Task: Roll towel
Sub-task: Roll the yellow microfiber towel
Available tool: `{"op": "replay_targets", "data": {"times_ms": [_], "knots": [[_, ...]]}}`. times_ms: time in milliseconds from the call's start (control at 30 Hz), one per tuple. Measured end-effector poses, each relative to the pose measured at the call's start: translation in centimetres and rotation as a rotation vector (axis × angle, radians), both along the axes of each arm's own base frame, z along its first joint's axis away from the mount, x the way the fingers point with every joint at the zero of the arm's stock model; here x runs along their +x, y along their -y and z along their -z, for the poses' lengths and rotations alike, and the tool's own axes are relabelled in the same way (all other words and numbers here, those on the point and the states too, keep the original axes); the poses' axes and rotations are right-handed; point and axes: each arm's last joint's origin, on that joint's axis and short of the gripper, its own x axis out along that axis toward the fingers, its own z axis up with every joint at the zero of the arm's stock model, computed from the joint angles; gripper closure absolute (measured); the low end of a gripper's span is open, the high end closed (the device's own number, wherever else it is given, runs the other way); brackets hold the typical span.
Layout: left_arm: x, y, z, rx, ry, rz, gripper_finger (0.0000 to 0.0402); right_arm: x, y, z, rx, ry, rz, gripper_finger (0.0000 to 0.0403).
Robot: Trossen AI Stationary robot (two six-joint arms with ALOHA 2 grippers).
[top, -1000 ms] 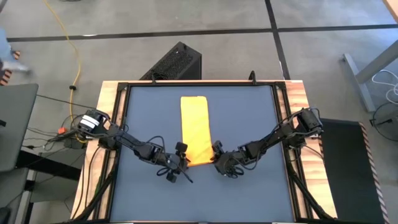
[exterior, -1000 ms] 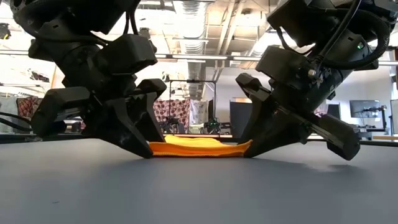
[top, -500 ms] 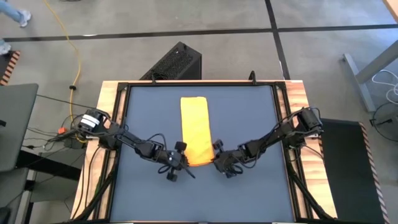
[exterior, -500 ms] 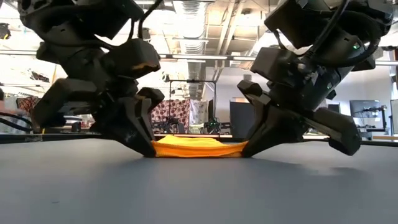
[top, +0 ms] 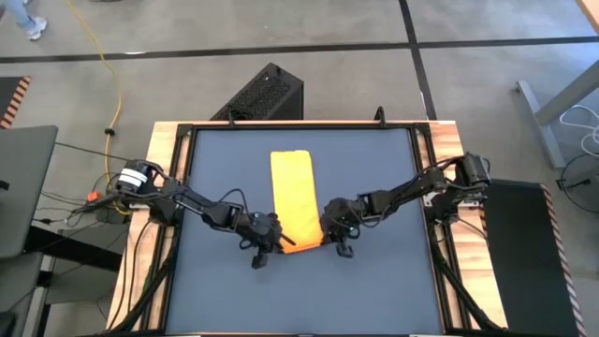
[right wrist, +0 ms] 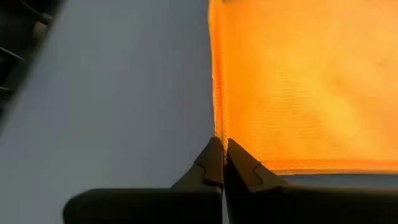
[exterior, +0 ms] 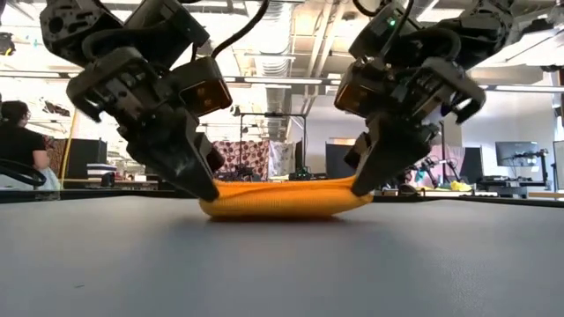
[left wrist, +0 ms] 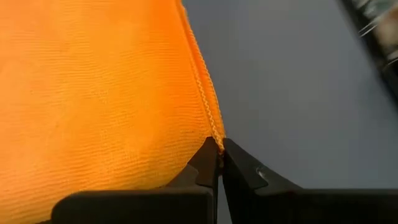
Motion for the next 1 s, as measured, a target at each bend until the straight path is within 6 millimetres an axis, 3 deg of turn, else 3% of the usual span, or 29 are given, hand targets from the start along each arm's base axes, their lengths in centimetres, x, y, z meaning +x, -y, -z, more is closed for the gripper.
{"op": "replay_targets", "data": {"times_ms": [333, 800, 1000], "knots": [[-0.3, -1.3, 0.8, -0.312, -0.111, -0.062, 0.0401, -0.1, -0.2, 0.0, 0.105, -0.06, 0.049, 0.0383], [0.0, -1.2, 1.8, -0.398, -0.181, -0.18, 0.0401, 0.1, -0.2, 2.1, 0.192, -0.194, 0.164, 0.0381], [-0.1, -1.2, 2.0, -0.425, -0.221, -0.221, 0.0401, 0.0, -0.2, 2.2, 0.233, -0.228, 0.213, 0.0353]]}}
